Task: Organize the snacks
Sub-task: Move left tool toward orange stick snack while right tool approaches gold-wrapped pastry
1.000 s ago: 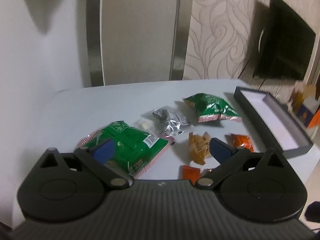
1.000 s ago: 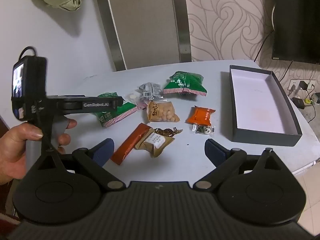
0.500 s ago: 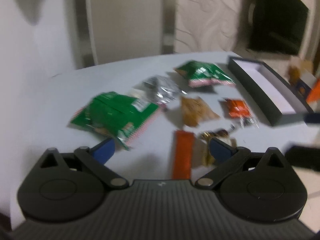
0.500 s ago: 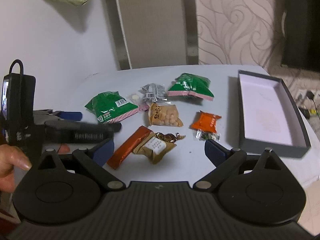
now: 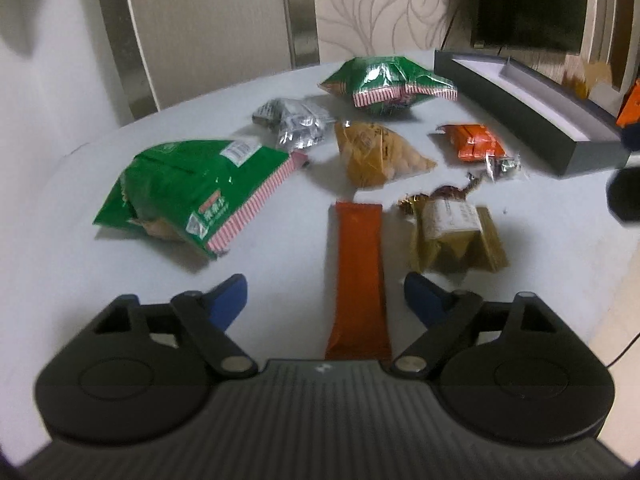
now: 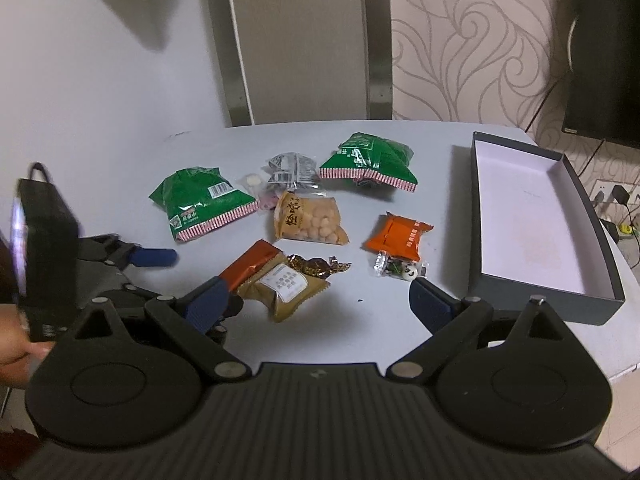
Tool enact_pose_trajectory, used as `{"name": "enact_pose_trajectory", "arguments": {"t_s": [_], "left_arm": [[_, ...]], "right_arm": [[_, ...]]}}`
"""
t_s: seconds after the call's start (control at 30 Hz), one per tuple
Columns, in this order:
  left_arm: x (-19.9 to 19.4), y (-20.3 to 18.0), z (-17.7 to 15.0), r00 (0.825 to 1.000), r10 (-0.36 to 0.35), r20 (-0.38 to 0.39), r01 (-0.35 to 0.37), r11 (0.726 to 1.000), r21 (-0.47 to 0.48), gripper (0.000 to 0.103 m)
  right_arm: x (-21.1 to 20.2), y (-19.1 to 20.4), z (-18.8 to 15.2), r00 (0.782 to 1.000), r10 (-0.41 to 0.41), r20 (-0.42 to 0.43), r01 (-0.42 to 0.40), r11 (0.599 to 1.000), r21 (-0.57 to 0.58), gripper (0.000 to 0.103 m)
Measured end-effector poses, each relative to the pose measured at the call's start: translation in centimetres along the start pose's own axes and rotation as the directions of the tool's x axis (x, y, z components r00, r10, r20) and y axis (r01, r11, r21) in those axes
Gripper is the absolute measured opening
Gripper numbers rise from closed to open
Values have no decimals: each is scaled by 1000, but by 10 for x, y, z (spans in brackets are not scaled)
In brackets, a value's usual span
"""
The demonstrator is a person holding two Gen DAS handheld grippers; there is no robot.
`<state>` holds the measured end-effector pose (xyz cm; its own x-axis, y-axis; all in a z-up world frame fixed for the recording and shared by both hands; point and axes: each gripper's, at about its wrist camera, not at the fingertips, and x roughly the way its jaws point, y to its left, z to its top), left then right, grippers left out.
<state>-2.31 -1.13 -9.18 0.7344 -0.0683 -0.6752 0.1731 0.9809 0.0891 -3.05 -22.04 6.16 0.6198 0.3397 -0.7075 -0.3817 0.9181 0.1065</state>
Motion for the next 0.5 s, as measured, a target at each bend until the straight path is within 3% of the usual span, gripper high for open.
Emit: {"name": "enact_pose_trajectory", "arguments": {"t_s": [0.17,0.23,0.27,0.33,0.5], "left_arm": [[11,13,15,1000,-3,-8,2,999,-51,71],[12,14,18,1000,0,-10,-1,998,-63,56],[10,15,18,1000,-10,-11,9,998,-63,54],[6,13,14,1000,-22,-8,22,998,-52,54],[1,-1,9,998,-56,7,56,998,-8,54]], "right_arm": [[8,8,1,1000,19,-13,-20,999,-49,99],[15,12,0,999,26,-21,-28,995,-93,98],[20,14,1,999,23,-31,-27,992,-120,98],[28,19,1,999,20,-48,-27,987,-159,96],[45,22,3,994,59,-91,-75,979,-190,74]]}}
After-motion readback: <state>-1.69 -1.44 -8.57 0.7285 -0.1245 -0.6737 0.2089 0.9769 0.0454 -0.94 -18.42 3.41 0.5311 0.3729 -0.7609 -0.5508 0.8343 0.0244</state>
